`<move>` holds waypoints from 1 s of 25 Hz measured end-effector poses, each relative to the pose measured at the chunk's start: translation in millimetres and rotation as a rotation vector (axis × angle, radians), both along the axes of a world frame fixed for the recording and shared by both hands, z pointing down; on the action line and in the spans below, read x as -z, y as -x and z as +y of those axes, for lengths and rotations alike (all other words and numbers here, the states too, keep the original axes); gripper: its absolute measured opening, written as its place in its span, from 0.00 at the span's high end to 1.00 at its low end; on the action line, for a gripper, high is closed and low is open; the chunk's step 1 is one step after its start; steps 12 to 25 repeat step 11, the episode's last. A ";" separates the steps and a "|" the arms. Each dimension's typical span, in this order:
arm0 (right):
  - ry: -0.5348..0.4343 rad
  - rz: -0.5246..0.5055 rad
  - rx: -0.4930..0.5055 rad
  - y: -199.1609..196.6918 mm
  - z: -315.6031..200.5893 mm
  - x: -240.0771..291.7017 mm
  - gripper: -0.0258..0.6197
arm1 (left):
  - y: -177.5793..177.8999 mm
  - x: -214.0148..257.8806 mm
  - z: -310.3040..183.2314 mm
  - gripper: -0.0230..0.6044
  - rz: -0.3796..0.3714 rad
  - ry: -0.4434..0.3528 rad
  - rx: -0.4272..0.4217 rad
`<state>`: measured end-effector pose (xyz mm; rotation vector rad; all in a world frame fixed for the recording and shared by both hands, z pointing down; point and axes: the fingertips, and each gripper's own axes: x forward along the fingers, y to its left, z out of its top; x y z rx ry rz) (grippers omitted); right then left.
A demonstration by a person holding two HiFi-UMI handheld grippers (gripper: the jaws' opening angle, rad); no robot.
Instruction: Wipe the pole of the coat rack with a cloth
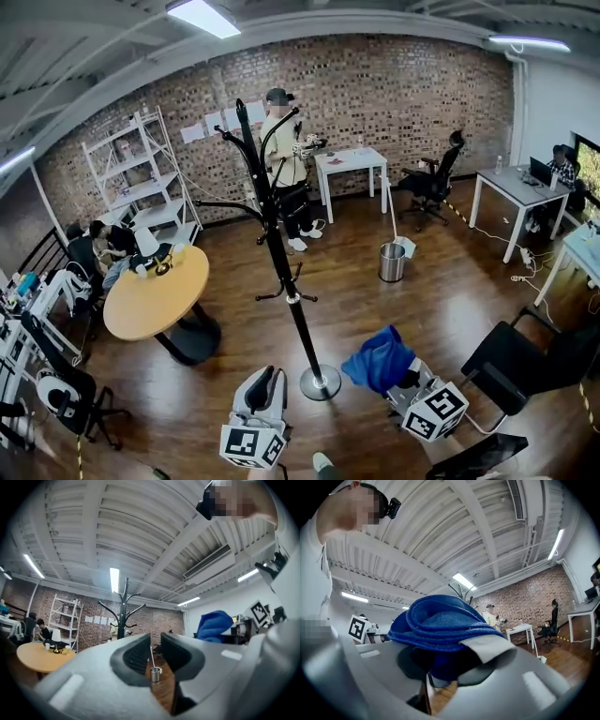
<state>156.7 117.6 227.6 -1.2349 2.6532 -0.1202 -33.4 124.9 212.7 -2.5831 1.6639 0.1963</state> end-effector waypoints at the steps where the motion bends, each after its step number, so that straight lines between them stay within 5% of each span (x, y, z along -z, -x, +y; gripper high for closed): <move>1: 0.003 -0.006 0.005 -1.2 7.0 0.2 0.80 | -2.0 -1.2 7.4 0.86 -0.001 0.001 -0.003; 11: -0.002 0.018 -0.003 -34.7 61.0 2.5 0.80 | -37.3 3.4 61.2 0.86 -0.026 -0.023 0.009; 25: -0.002 0.018 -0.003 -34.7 61.0 2.5 0.80 | -37.3 3.4 61.2 0.86 -0.026 -0.023 0.009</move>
